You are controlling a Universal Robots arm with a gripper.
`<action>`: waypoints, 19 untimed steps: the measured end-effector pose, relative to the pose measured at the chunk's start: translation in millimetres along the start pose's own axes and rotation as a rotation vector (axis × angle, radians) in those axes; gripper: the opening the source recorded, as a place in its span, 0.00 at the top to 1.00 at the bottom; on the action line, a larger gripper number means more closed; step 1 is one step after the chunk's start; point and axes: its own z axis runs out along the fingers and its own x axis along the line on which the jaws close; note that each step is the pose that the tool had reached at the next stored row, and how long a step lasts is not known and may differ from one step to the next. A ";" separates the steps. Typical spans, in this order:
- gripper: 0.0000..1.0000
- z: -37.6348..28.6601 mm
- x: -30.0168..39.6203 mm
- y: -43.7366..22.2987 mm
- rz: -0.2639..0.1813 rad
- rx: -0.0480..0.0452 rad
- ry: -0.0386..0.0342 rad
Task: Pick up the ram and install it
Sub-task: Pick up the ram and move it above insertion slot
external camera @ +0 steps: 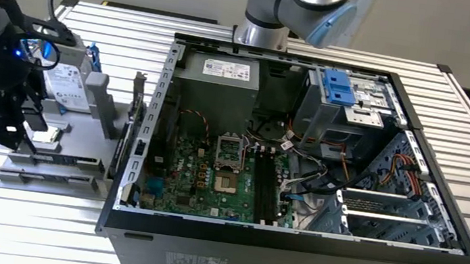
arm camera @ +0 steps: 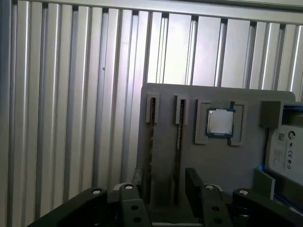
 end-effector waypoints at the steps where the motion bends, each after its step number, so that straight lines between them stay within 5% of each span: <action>1: 0.00 1.9 0.1 0.1 0.000 0.0001 0.0000; 19: 0.00 31.2 9.2 1.0 -0.002 -0.0084 -0.0005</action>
